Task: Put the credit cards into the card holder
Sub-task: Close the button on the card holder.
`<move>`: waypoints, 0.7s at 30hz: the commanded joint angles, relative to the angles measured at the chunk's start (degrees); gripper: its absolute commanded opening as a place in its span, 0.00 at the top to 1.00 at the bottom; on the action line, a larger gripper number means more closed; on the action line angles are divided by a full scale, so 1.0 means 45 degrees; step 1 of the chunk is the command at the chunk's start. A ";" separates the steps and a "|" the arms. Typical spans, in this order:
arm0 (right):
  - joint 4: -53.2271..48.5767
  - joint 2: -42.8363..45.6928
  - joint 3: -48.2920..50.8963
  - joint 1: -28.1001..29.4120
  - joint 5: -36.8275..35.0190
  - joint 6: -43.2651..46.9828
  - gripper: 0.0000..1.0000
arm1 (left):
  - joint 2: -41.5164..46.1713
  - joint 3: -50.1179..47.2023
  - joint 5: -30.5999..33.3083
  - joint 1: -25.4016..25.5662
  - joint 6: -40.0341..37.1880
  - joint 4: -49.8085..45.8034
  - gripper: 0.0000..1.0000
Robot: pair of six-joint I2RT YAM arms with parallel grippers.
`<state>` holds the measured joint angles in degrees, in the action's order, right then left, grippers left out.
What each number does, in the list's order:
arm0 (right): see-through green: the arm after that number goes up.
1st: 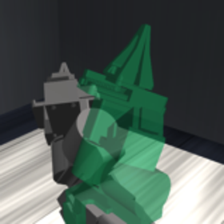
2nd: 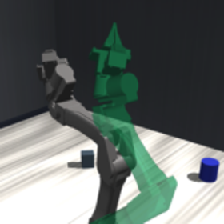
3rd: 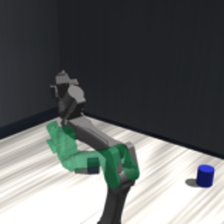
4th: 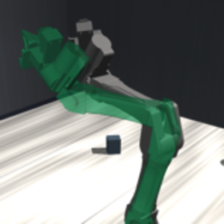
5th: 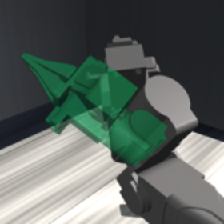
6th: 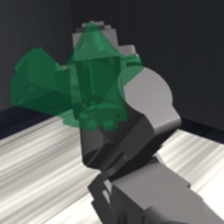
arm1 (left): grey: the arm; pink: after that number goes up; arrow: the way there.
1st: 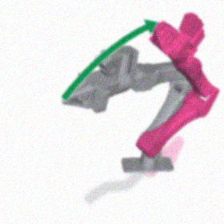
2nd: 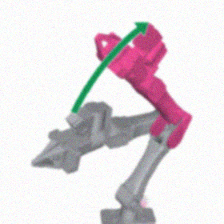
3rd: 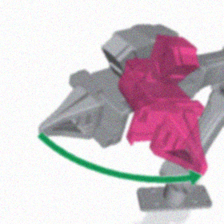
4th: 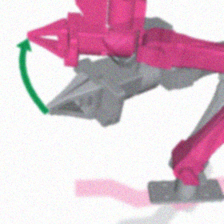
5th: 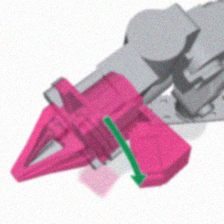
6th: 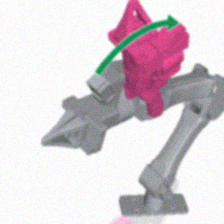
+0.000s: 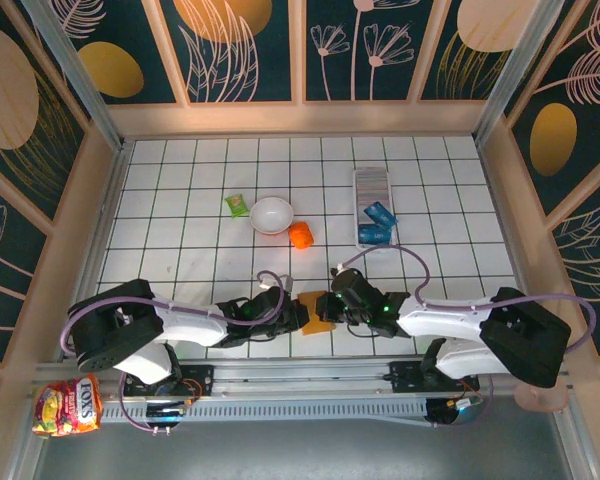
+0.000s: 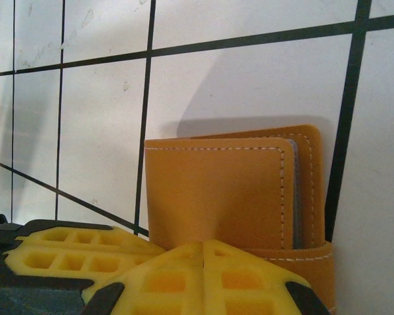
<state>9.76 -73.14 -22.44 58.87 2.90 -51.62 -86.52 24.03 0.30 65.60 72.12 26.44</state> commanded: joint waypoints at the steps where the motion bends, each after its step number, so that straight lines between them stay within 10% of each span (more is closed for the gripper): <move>1: -0.0682 -0.0634 0.0641 0.0464 0.0117 -0.0352 1.00 | -0.0439 -0.0478 -0.0378 0.0137 0.0504 0.0408 1.00; 21: -0.3913 -0.3187 0.0476 0.2978 -0.2766 -0.2129 1.00 | 0.1531 -0.1032 0.1085 0.0130 0.0699 -0.0689 1.00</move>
<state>12.23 -79.48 -24.25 69.10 -12.25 -57.56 -82.67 20.05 2.24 65.71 73.95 27.88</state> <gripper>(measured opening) 0.041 0.043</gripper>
